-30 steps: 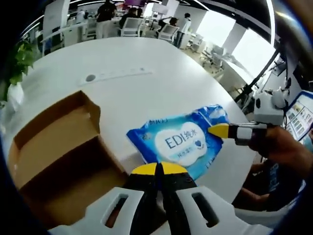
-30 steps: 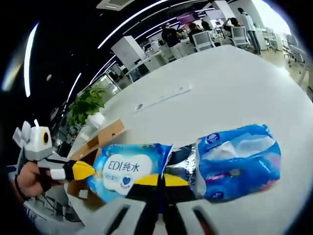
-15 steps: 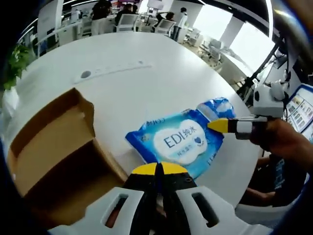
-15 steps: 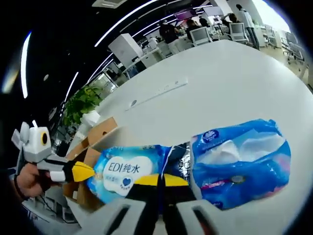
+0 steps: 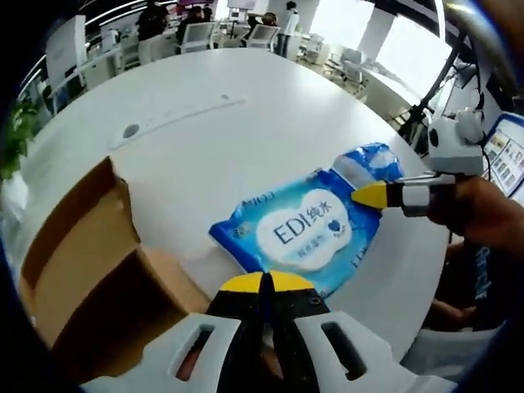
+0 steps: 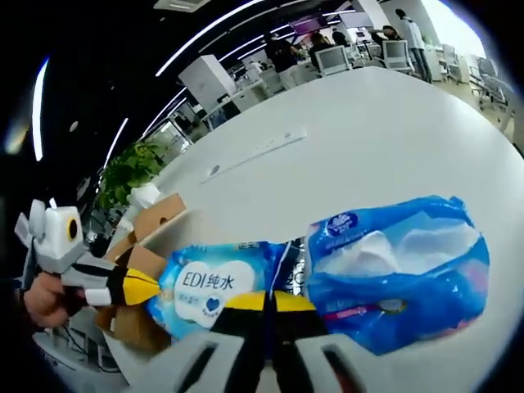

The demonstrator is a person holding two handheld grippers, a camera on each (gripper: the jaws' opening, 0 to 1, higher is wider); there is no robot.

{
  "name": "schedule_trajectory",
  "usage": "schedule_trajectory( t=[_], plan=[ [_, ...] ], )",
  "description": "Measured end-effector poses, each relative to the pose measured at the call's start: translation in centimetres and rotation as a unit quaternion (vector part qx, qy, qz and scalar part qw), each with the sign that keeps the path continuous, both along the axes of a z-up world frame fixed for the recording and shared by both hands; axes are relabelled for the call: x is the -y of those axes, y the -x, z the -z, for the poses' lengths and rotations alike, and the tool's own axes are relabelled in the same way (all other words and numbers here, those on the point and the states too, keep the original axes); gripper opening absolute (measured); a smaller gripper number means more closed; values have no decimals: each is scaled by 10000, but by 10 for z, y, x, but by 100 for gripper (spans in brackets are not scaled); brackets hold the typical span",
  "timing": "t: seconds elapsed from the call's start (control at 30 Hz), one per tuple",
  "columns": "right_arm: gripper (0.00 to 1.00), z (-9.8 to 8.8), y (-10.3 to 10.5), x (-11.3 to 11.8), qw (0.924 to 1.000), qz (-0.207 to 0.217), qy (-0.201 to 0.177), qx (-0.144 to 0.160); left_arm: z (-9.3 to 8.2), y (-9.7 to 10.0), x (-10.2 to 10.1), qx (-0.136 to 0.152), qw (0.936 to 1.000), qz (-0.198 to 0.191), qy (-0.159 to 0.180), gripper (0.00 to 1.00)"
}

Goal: Operate the shoe box by opening the lid, removing the specified soft item, and placing it in the target area until the item is outside and the box remains undamaged.

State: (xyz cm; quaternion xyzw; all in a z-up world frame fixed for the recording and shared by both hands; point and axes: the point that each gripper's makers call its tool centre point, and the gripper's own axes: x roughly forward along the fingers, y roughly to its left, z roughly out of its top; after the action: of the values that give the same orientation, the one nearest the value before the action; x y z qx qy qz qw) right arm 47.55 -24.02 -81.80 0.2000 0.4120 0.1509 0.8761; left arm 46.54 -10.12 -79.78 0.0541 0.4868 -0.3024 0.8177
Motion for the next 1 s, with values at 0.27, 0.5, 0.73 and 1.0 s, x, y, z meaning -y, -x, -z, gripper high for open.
schedule_trajectory(
  t=[0.27,0.5,0.73,1.0],
  plan=[
    [0,1,1,0,9999,29,161,40,4,-2,-2,-30,10000,-36,-14,0],
    [0,-1,1,1,9996,-5,247,121,7,-1,-3,-43,10000,-11,-47,0],
    [2,-11,0,2,9990,41,378,241,8,1,-4,-111,9999,-33,-59,1],
    [3,-22,9,-2,9975,-19,588,400,0,8,-5,-95,9999,-6,56,0]
  ],
)
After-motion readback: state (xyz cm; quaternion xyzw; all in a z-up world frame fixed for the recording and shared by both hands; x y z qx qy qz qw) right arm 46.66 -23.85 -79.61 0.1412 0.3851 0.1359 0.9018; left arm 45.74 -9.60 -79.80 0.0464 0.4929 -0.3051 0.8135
